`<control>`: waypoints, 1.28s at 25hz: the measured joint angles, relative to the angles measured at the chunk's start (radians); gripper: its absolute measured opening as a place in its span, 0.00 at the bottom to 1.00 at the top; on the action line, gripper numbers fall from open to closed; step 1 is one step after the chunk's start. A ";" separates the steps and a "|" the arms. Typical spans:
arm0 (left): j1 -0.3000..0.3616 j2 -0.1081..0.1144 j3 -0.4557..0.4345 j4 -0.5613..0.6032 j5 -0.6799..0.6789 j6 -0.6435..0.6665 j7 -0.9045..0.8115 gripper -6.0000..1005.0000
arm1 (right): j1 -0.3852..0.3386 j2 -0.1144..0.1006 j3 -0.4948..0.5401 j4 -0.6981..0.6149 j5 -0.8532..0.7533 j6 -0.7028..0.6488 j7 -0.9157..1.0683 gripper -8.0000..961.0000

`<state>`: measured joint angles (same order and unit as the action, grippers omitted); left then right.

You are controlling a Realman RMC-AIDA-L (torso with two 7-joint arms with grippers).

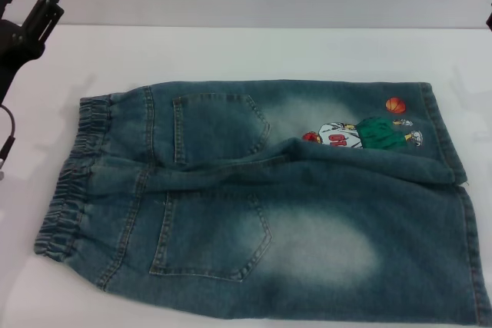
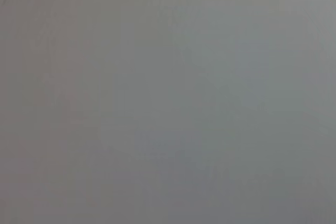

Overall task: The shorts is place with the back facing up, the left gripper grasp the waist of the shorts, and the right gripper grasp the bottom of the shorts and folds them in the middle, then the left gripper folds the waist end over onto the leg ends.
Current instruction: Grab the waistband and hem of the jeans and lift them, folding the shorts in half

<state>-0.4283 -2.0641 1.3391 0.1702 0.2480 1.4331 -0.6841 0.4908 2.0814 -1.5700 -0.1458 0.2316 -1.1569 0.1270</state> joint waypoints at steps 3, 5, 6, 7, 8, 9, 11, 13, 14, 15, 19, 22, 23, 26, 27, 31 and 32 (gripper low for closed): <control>-0.007 0.000 0.000 0.000 0.001 -0.010 0.000 0.86 | 0.000 0.000 0.002 0.000 0.000 0.001 0.000 0.83; -0.012 0.000 0.000 0.000 0.001 -0.015 0.000 0.86 | 0.000 0.000 0.007 0.002 0.000 0.001 -0.001 0.83; -0.014 0.000 0.000 0.000 0.001 -0.016 0.000 0.86 | 0.000 0.000 0.009 0.003 0.000 0.001 -0.001 0.83; -0.016 0.001 0.000 0.000 0.001 -0.017 0.000 0.86 | 0.000 0.000 0.012 0.004 0.000 0.001 -0.001 0.83; -0.017 0.001 0.000 0.000 0.001 -0.017 0.000 0.86 | 0.000 0.000 0.014 0.004 0.000 0.002 -0.001 0.83; -0.019 0.001 0.000 0.000 0.002 -0.018 -0.001 0.86 | 0.000 0.000 0.015 0.005 0.000 0.003 -0.001 0.83; -0.022 0.002 0.003 0.001 0.002 -0.029 -0.019 0.86 | 0.000 0.000 0.015 0.005 0.000 0.007 -0.001 0.83; -0.028 0.005 0.022 0.009 0.003 -0.057 -0.053 0.85 | 0.000 0.000 0.015 0.005 0.000 0.015 0.001 0.83; -0.031 0.008 0.037 0.016 0.003 -0.073 -0.067 0.85 | 0.000 0.000 0.015 0.005 0.000 0.020 0.002 0.83; -0.033 0.009 0.055 0.028 0.004 -0.087 -0.077 0.85 | 0.000 0.000 0.015 0.004 0.000 0.022 0.003 0.83; -0.033 0.018 0.113 0.081 0.006 -0.128 -0.110 0.85 | 0.000 0.000 0.015 0.004 0.000 0.026 0.004 0.83; -0.031 0.027 0.140 0.109 0.014 -0.142 -0.135 0.85 | 0.000 0.000 0.015 0.005 0.000 0.030 0.005 0.83; -0.031 0.043 0.161 0.140 0.037 -0.159 -0.176 0.85 | -0.001 0.000 0.015 0.005 0.000 0.036 0.005 0.83; -0.069 0.108 0.166 0.256 0.278 -0.238 -0.423 0.85 | 0.001 0.000 0.014 0.005 0.000 0.054 0.005 0.83; -0.079 0.120 0.161 0.275 0.330 -0.244 -0.474 0.85 | 0.001 0.000 0.014 0.005 0.000 0.059 0.005 0.83; -0.130 0.188 0.126 0.383 0.638 -0.210 -0.773 0.85 | 0.004 -0.001 0.022 0.004 0.000 0.065 0.005 0.83; -0.138 0.202 0.103 0.412 0.723 -0.182 -0.841 0.85 | 0.005 -0.001 0.025 0.005 0.000 0.065 0.005 0.83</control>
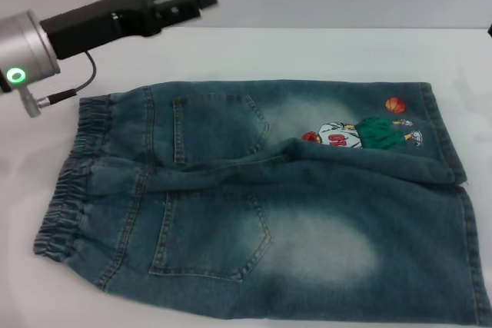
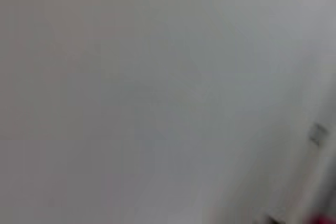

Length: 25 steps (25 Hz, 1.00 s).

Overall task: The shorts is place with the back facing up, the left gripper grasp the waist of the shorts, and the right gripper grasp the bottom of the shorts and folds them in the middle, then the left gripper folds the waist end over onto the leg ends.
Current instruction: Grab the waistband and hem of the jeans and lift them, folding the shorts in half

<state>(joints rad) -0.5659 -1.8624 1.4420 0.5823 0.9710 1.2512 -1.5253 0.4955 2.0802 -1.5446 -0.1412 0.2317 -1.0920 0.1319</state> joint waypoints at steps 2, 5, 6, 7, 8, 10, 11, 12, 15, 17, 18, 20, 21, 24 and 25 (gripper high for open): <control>-0.004 0.010 -0.076 0.050 0.133 0.077 -0.089 0.85 | 0.001 -0.001 0.009 0.000 0.000 0.001 -0.002 0.83; 0.008 0.016 -0.241 0.109 0.316 0.210 -0.219 0.85 | 0.002 -0.001 0.035 0.000 0.000 0.002 -0.005 0.83; 0.013 0.020 -0.275 0.128 0.364 0.240 -0.258 0.85 | 0.002 -0.001 0.043 0.000 0.000 0.002 -0.005 0.83; 0.023 0.026 -0.324 0.162 0.441 0.283 -0.323 0.85 | 0.002 -0.002 0.048 0.000 0.000 0.005 -0.006 0.83; 0.035 0.028 -0.353 0.190 0.492 0.306 -0.368 0.85 | 0.002 -0.002 0.055 0.000 0.000 0.009 -0.006 0.83; 0.063 0.029 -0.415 0.260 0.601 0.351 -0.472 0.85 | 0.002 -0.003 0.066 0.001 0.000 0.018 -0.006 0.83; 0.072 0.028 -0.429 0.277 0.632 0.358 -0.500 0.85 | 0.002 -0.004 0.072 0.001 0.000 0.023 -0.007 0.83; 0.088 0.026 -0.451 0.302 0.680 0.369 -0.540 0.85 | 0.002 -0.004 0.077 0.002 0.000 0.027 -0.007 0.83; 0.127 0.024 -0.515 0.345 0.786 0.399 -0.618 0.85 | 0.001 -0.004 0.090 0.001 0.000 0.029 -0.004 0.83; 0.156 0.023 -0.567 0.353 0.850 0.425 -0.658 0.85 | 0.000 -0.005 0.100 -0.003 0.000 0.030 -0.001 0.83; 0.168 0.023 -0.589 0.354 0.877 0.433 -0.674 0.85 | 0.000 -0.005 0.100 -0.003 0.000 0.030 -0.001 0.83; 0.188 0.023 -0.629 0.354 0.928 0.450 -0.698 0.85 | 0.001 -0.005 0.102 -0.004 0.000 0.030 0.000 0.83; 0.199 0.023 -0.653 0.355 0.954 0.459 -0.706 0.85 | 0.001 -0.005 0.102 -0.004 0.000 0.030 0.000 0.83; 0.227 0.023 -0.706 0.355 1.010 0.487 -0.717 0.85 | 0.003 -0.005 0.103 -0.006 0.000 0.030 0.001 0.83; 0.235 0.023 -0.718 0.355 1.025 0.496 -0.720 0.85 | 0.004 -0.005 0.103 -0.007 0.000 0.030 0.001 0.83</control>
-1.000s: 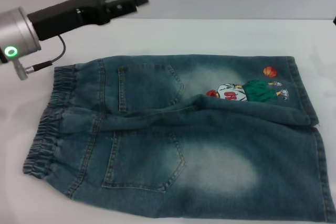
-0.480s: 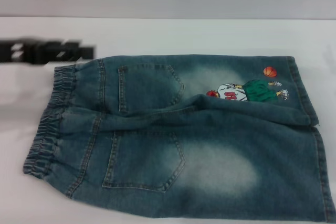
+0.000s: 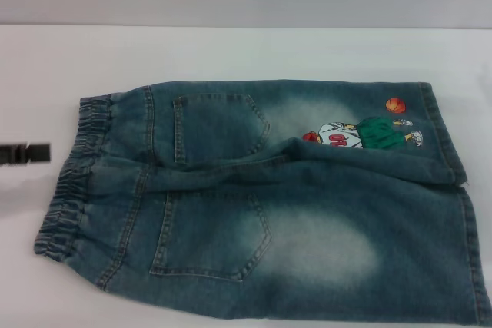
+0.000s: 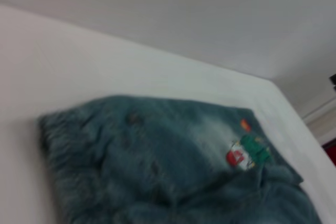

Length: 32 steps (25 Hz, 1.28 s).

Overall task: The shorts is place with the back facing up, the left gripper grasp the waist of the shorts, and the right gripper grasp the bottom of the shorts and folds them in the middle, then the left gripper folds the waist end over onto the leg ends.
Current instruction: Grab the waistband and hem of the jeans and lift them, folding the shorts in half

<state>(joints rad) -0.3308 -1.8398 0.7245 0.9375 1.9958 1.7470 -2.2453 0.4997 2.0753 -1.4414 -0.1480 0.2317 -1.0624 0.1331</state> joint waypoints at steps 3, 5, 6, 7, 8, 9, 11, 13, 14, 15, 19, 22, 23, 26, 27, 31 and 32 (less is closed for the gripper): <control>0.019 -0.001 -0.010 0.000 0.033 0.016 -0.010 0.85 | 0.005 0.000 0.000 -0.002 0.000 0.000 0.000 0.83; 0.026 -0.005 -0.012 -0.002 0.062 0.017 -0.012 0.85 | 0.009 0.000 0.000 -0.002 0.000 0.000 0.000 0.83; 0.027 -0.008 -0.013 -0.003 0.074 0.017 -0.012 0.85 | 0.011 0.000 -0.001 -0.002 0.000 0.000 0.000 0.83; 0.027 -0.013 -0.015 -0.005 0.092 0.014 -0.012 0.85 | 0.012 0.000 -0.002 -0.002 0.000 0.000 0.001 0.83; 0.028 -0.017 -0.016 -0.006 0.106 0.011 -0.013 0.85 | 0.013 0.000 -0.004 -0.002 0.000 0.000 0.001 0.83; 0.027 -0.020 -0.016 -0.007 0.118 0.007 -0.013 0.85 | 0.015 0.000 -0.005 -0.002 -0.001 0.000 0.001 0.83; 0.025 -0.027 -0.017 -0.009 0.142 -0.002 -0.013 0.85 | 0.018 0.001 -0.007 -0.002 -0.003 0.000 0.001 0.83; 0.022 -0.035 -0.017 -0.010 0.167 -0.011 -0.013 0.85 | 0.021 0.001 -0.008 -0.002 -0.004 -0.001 0.001 0.83; 0.019 -0.040 -0.017 -0.010 0.186 -0.018 -0.014 0.85 | 0.022 0.001 -0.008 -0.002 -0.004 -0.001 0.001 0.83; 0.017 -0.044 -0.017 -0.011 0.201 -0.023 -0.015 0.85 | 0.022 0.002 -0.008 -0.001 -0.004 -0.001 0.001 0.83; 0.010 -0.055 -0.018 -0.011 0.250 -0.043 -0.025 0.85 | 0.023 0.002 -0.008 0.001 -0.004 -0.001 0.001 0.83; 0.010 -0.056 -0.017 -0.013 0.270 -0.055 -0.031 0.85 | 0.023 0.002 -0.006 0.001 -0.005 -0.001 0.002 0.83; 0.010 -0.056 -0.018 -0.013 0.280 -0.059 -0.034 0.85 | 0.023 0.002 -0.006 0.001 -0.005 -0.001 0.002 0.83; 0.010 -0.057 -0.017 -0.015 0.303 -0.063 -0.040 0.85 | 0.023 0.001 -0.007 0.002 -0.005 -0.001 0.001 0.83; 0.010 -0.058 -0.017 -0.018 0.309 -0.063 -0.040 0.85 | 0.024 0.001 -0.007 0.002 -0.005 -0.001 0.001 0.83; 0.007 -0.061 -0.014 -0.036 0.319 -0.063 -0.040 0.85 | 0.025 0.000 -0.007 0.002 -0.007 -0.001 0.001 0.83; 0.006 -0.061 -0.012 -0.039 0.319 -0.063 -0.040 0.85 | 0.025 0.000 -0.007 0.002 -0.007 -0.001 0.001 0.83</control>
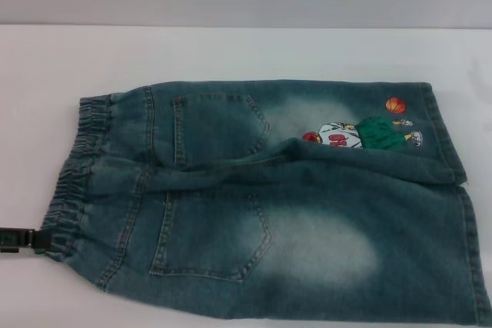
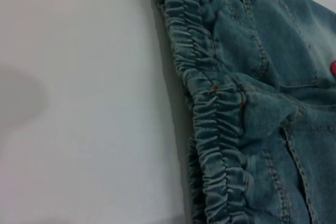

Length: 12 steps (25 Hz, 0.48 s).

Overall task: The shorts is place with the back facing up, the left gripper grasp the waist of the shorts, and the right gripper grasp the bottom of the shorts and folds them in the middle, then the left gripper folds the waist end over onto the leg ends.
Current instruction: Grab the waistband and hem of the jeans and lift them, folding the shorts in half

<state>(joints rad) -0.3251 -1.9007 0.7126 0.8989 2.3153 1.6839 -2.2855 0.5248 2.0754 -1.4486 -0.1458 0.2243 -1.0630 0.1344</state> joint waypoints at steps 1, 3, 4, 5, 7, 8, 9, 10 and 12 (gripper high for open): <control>-0.001 0.000 0.001 -0.001 0.000 0.000 0.000 0.85 | 0.000 0.000 0.000 0.000 0.000 0.000 0.000 0.83; -0.001 -0.003 0.002 -0.002 0.001 0.000 0.000 0.84 | 0.000 0.000 -0.001 -0.001 -0.001 0.000 0.000 0.83; -0.001 -0.005 0.002 -0.002 0.001 0.001 0.000 0.84 | 0.000 0.000 -0.001 -0.002 -0.001 0.000 0.000 0.83; -0.002 -0.007 0.002 -0.002 0.002 0.002 0.000 0.84 | 0.000 0.000 -0.001 -0.002 -0.002 0.000 -0.001 0.83; -0.002 -0.010 0.002 -0.002 0.002 0.005 0.000 0.84 | 0.000 0.000 -0.001 -0.002 -0.002 0.000 -0.001 0.83; -0.003 -0.012 0.002 -0.002 0.002 0.006 0.000 0.84 | 0.000 0.000 -0.001 -0.001 -0.002 0.000 -0.002 0.83; -0.003 -0.012 0.002 -0.002 0.002 0.008 0.000 0.84 | -0.001 0.000 -0.001 -0.001 -0.002 -0.002 -0.002 0.83; -0.003 -0.014 0.003 -0.002 0.003 0.009 0.000 0.84 | -0.001 0.000 -0.001 -0.001 -0.002 -0.002 -0.002 0.83; -0.005 -0.016 0.004 -0.002 0.007 0.012 0.000 0.84 | -0.003 0.000 0.000 -0.001 -0.002 -0.005 -0.002 0.83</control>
<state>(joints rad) -0.3304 -1.9168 0.7162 0.8973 2.3226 1.6958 -2.2857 0.5218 2.0753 -1.4489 -0.1463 0.2220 -1.0678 0.1324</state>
